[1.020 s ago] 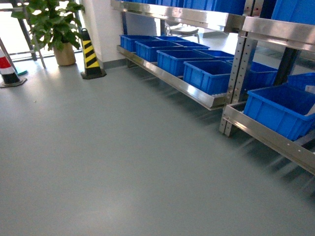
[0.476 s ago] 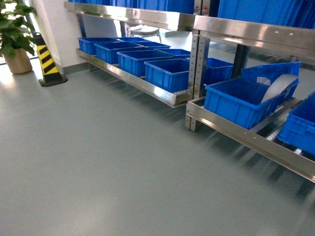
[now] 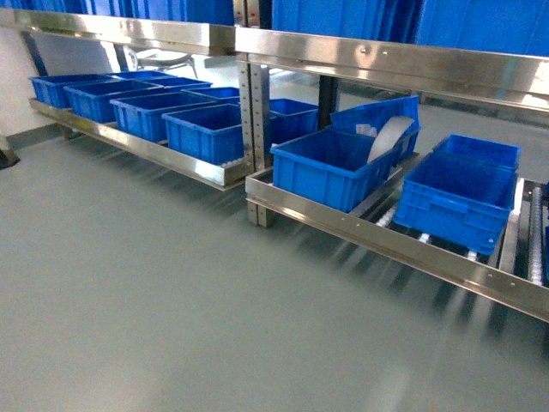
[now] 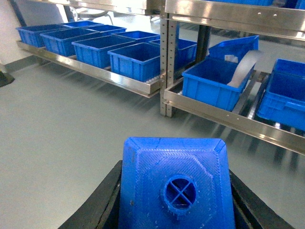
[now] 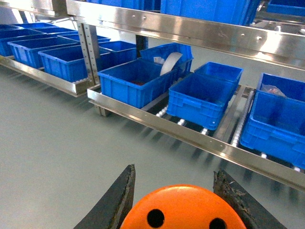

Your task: Sort blue parts and orange caps into right shelf containers

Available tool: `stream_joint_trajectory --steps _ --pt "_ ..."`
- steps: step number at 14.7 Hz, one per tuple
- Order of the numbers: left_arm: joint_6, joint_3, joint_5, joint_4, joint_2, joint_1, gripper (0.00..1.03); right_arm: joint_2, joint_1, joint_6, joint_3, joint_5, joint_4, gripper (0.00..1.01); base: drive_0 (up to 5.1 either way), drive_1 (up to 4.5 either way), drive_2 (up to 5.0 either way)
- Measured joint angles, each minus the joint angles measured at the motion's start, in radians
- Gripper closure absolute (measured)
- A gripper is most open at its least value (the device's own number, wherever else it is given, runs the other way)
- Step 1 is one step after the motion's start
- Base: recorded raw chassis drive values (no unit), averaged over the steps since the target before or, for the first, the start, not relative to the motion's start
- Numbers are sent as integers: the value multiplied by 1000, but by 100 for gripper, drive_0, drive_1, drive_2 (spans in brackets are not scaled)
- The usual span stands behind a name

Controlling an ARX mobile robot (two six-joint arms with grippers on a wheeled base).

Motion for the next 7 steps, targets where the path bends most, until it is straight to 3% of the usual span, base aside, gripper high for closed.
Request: stream_joint_trajectory --steps 7 --pt "0 0 0 0 0 0 59 0 0 0 0 0 0 59 -157 -157 -157"
